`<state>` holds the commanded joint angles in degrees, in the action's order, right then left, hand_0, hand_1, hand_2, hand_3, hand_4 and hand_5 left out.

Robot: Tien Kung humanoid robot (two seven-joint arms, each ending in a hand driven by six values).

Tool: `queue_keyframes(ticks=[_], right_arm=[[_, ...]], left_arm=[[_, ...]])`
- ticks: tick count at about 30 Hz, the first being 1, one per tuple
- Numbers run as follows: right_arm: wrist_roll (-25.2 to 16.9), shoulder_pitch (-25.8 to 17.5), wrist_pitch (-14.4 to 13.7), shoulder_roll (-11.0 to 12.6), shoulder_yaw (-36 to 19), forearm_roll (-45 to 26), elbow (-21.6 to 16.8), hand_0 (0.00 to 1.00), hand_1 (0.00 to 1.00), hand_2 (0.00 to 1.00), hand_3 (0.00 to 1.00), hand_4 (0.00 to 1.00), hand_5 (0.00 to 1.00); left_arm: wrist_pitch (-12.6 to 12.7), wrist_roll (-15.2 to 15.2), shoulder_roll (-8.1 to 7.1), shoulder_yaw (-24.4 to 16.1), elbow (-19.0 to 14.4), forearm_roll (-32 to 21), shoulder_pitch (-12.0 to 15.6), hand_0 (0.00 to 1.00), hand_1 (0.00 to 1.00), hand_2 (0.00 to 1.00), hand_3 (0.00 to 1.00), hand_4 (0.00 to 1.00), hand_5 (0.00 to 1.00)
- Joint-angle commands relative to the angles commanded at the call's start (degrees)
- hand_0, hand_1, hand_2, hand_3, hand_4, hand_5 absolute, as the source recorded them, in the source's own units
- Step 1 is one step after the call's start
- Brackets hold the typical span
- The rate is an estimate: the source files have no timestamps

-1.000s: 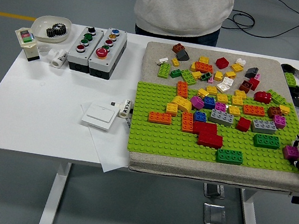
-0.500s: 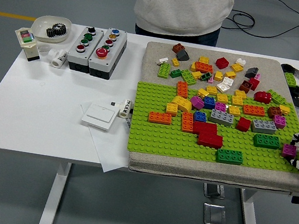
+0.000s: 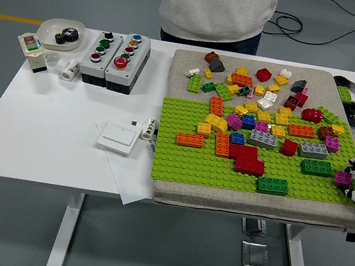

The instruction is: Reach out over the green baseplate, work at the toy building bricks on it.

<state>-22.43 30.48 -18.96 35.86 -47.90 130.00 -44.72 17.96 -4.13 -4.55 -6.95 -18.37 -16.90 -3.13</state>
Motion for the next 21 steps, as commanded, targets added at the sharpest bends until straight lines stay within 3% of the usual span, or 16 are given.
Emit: queue_keyframes(ticks=[14,21], right_arm=[[-0.47,-2.15,-0.3,1.39,-2.84,0.0,-3.16,0.388,0.492,0.568,0.511,0.682,0.473],[-1.49,-4.72,-1.58,3.44,-5.0,-2.23,-11.71,0.387,0.493,0.57,0.513,0.682,0.471]], left_arm=[[0.11,0.35,0.01,-0.49,0.02,0.81,0.28,0.668,0.752,0.766,0.579,0.653,0.607],[0.08,0.39,-0.01,-0.56,0.0,0.97,0.33,0.669,0.752,0.766,0.579,0.653,0.607]])
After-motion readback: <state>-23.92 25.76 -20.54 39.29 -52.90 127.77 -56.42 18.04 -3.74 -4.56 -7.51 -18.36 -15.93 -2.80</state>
